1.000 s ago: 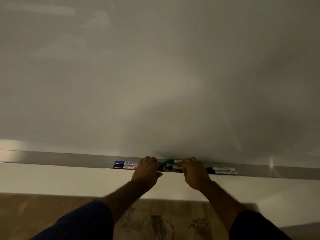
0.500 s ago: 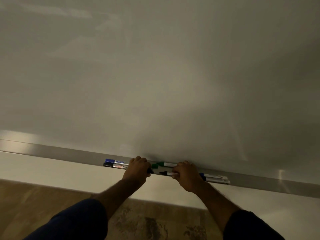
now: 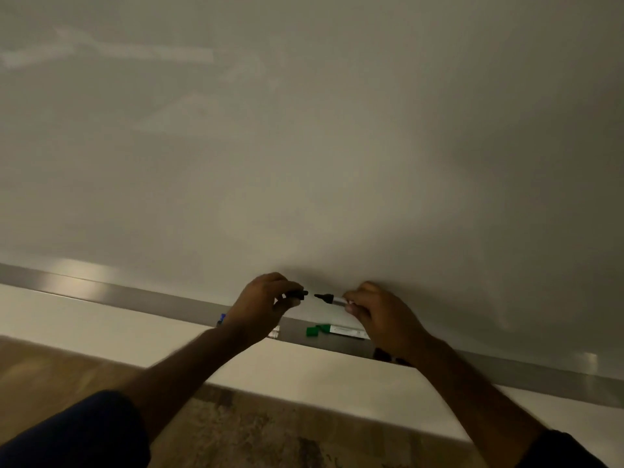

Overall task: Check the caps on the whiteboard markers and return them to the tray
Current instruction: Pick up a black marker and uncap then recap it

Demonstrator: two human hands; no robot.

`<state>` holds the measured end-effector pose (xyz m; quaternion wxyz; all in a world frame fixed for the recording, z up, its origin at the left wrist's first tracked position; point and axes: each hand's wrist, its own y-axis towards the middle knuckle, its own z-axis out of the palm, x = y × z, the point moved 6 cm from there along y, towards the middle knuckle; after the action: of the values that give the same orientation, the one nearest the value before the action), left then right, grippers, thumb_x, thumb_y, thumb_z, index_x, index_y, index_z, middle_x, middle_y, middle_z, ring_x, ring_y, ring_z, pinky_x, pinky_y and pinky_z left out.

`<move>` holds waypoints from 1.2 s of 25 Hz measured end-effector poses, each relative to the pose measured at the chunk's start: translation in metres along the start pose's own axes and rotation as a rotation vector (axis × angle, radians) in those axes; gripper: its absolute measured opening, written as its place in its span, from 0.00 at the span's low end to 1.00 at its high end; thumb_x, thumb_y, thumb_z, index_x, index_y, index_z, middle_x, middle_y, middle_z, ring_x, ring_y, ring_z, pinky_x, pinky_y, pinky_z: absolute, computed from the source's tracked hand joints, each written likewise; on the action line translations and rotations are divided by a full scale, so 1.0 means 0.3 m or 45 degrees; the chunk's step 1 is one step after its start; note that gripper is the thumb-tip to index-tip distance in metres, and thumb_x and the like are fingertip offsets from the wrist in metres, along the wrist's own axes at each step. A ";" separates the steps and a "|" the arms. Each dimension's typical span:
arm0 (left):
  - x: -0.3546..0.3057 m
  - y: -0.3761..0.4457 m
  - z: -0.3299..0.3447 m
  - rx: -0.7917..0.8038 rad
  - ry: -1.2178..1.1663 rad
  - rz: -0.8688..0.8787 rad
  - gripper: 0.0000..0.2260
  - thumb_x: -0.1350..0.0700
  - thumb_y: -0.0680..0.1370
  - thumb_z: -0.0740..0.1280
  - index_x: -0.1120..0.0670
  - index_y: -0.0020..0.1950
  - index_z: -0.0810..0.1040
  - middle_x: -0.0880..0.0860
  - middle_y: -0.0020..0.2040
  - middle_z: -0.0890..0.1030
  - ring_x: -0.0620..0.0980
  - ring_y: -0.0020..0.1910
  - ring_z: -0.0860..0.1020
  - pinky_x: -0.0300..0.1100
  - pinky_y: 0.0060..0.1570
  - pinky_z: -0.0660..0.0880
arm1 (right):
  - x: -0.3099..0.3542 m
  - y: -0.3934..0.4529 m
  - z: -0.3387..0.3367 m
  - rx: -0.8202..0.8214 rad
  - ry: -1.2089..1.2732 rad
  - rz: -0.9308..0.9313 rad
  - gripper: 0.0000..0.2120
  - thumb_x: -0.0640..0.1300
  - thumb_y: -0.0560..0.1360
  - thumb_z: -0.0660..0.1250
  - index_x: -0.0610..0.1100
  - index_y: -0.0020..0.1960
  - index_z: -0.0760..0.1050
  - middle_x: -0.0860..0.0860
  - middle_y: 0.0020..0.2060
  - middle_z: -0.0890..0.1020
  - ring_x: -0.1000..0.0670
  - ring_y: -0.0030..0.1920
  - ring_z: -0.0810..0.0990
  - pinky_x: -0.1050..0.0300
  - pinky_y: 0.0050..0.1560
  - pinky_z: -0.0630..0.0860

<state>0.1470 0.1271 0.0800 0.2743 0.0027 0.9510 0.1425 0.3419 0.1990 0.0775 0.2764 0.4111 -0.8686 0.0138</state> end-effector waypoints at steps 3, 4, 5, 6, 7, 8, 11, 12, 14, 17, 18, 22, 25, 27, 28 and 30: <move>-0.049 0.028 -0.164 -0.109 -0.107 -0.021 0.08 0.54 0.73 0.71 0.47 0.51 0.82 0.43 0.44 0.81 0.39 0.41 0.77 0.28 0.39 0.70 | 0.119 0.020 -0.151 -0.123 -0.030 -0.098 0.10 0.44 0.78 0.63 0.46 0.57 0.77 0.51 0.40 0.75 0.50 0.38 0.74 0.56 0.36 0.70; -0.066 0.035 -0.218 -0.140 -0.145 -0.013 0.08 0.54 0.73 0.71 0.46 0.51 0.82 0.42 0.44 0.81 0.40 0.41 0.77 0.28 0.38 0.71 | 0.164 0.023 -0.199 -0.165 -0.059 -0.124 0.10 0.44 0.78 0.63 0.46 0.58 0.77 0.51 0.39 0.76 0.51 0.37 0.74 0.57 0.35 0.71; -0.084 0.039 -0.268 -0.165 -0.180 -0.001 0.08 0.54 0.73 0.71 0.46 0.51 0.82 0.41 0.44 0.82 0.40 0.41 0.78 0.29 0.38 0.71 | 0.209 0.025 -0.242 -0.201 -0.090 -0.149 0.11 0.44 0.78 0.63 0.46 0.59 0.77 0.51 0.39 0.77 0.51 0.36 0.74 0.58 0.34 0.71; -0.102 0.040 -0.308 -0.182 -0.222 0.013 0.08 0.54 0.73 0.71 0.45 0.51 0.82 0.41 0.44 0.82 0.41 0.42 0.78 0.30 0.39 0.72 | 0.249 0.021 -0.277 -0.229 -0.120 -0.169 0.11 0.45 0.78 0.63 0.46 0.59 0.77 0.51 0.38 0.77 0.52 0.35 0.73 0.60 0.33 0.70; -0.123 0.040 -0.351 -0.197 -0.267 0.040 0.08 0.55 0.73 0.71 0.44 0.50 0.82 0.40 0.43 0.82 0.41 0.43 0.78 0.29 0.40 0.72 | 0.292 0.019 -0.309 -0.251 -0.150 -0.186 0.11 0.45 0.78 0.63 0.47 0.59 0.77 0.52 0.38 0.76 0.53 0.34 0.73 0.60 0.32 0.70; -0.145 0.037 -0.390 -0.210 -0.304 0.078 0.09 0.56 0.73 0.71 0.44 0.50 0.82 0.40 0.43 0.83 0.41 0.43 0.78 0.28 0.41 0.72 | 0.330 0.016 -0.336 -0.266 -0.178 -0.200 0.11 0.46 0.78 0.63 0.47 0.59 0.77 0.52 0.38 0.75 0.53 0.34 0.72 0.61 0.32 0.69; -0.199 0.031 -0.503 -0.233 -0.356 0.200 0.11 0.58 0.72 0.72 0.44 0.50 0.82 0.39 0.42 0.83 0.40 0.43 0.78 0.26 0.42 0.70 | 0.434 0.017 -0.408 -0.325 -0.263 -0.218 0.13 0.49 0.78 0.60 0.48 0.59 0.77 0.53 0.37 0.75 0.54 0.33 0.71 0.62 0.31 0.68; -0.209 0.031 -0.539 -0.234 -0.359 0.225 0.11 0.58 0.72 0.72 0.44 0.50 0.82 0.39 0.42 0.83 0.40 0.43 0.78 0.25 0.41 0.70 | 0.466 0.019 -0.429 -0.351 -0.285 -0.222 0.13 0.50 0.78 0.59 0.49 0.59 0.77 0.52 0.38 0.75 0.54 0.33 0.71 0.61 0.31 0.68; -0.222 0.035 -0.600 -0.235 -0.356 0.263 0.11 0.57 0.71 0.73 0.44 0.51 0.82 0.40 0.42 0.83 0.41 0.43 0.78 0.25 0.41 0.70 | 0.519 0.025 -0.459 -0.393 -0.318 -0.230 0.14 0.50 0.78 0.59 0.49 0.58 0.77 0.51 0.38 0.77 0.53 0.34 0.72 0.59 0.32 0.69; -0.226 0.041 -0.663 -0.239 -0.358 0.303 0.11 0.56 0.71 0.73 0.44 0.50 0.82 0.40 0.41 0.83 0.41 0.42 0.78 0.25 0.40 0.70 | 0.580 0.037 -0.480 -0.418 -0.362 -0.233 0.13 0.50 0.77 0.59 0.50 0.58 0.77 0.51 0.39 0.78 0.53 0.35 0.73 0.58 0.32 0.69; -0.227 0.041 -0.674 -0.235 -0.360 0.309 0.11 0.56 0.71 0.73 0.44 0.50 0.82 0.41 0.40 0.83 0.41 0.42 0.78 0.25 0.40 0.70 | 0.594 0.038 -0.484 -0.419 -0.371 -0.233 0.13 0.50 0.77 0.59 0.50 0.58 0.77 0.51 0.39 0.78 0.53 0.35 0.73 0.58 0.33 0.69; -0.237 0.033 -0.686 -0.192 -0.356 0.335 0.10 0.56 0.71 0.73 0.44 0.50 0.83 0.43 0.41 0.84 0.43 0.41 0.79 0.28 0.39 0.71 | 0.638 0.042 -0.485 -0.393 -0.390 -0.251 0.13 0.50 0.77 0.59 0.50 0.58 0.77 0.51 0.40 0.77 0.52 0.36 0.73 0.57 0.33 0.69; -0.259 0.022 -0.675 -0.147 -0.365 0.358 0.09 0.56 0.71 0.73 0.44 0.49 0.83 0.43 0.41 0.84 0.44 0.41 0.79 0.30 0.39 0.71 | 0.661 0.038 -0.483 -0.387 -0.371 -0.258 0.13 0.50 0.77 0.60 0.49 0.58 0.77 0.51 0.40 0.78 0.52 0.37 0.73 0.56 0.34 0.69; -0.274 0.018 -0.669 -0.146 -0.355 0.368 0.08 0.56 0.72 0.72 0.45 0.49 0.83 0.44 0.40 0.83 0.44 0.40 0.78 0.32 0.38 0.72 | 0.668 0.032 -0.486 -0.407 -0.323 -0.256 0.13 0.49 0.76 0.61 0.48 0.57 0.78 0.51 0.40 0.79 0.51 0.37 0.74 0.55 0.35 0.70; -0.281 0.015 -0.667 -0.152 -0.350 0.373 0.08 0.56 0.73 0.71 0.45 0.49 0.83 0.45 0.40 0.83 0.45 0.40 0.78 0.33 0.38 0.71 | 0.670 0.028 -0.490 -0.419 -0.307 -0.252 0.13 0.49 0.76 0.61 0.47 0.57 0.78 0.50 0.40 0.79 0.51 0.37 0.74 0.55 0.35 0.71; -0.297 0.010 -0.657 -0.166 -0.342 0.389 0.07 0.57 0.74 0.69 0.47 0.48 0.83 0.47 0.36 0.83 0.46 0.37 0.77 0.37 0.36 0.71 | 0.674 0.022 -0.494 -0.435 -0.335 -0.256 0.12 0.48 0.76 0.61 0.47 0.56 0.78 0.51 0.39 0.79 0.51 0.36 0.74 0.56 0.34 0.70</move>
<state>0.1194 0.0695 0.2868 0.3734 0.1479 0.8833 0.2420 0.3037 0.0977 0.3038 0.2263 0.4410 -0.8416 -0.2147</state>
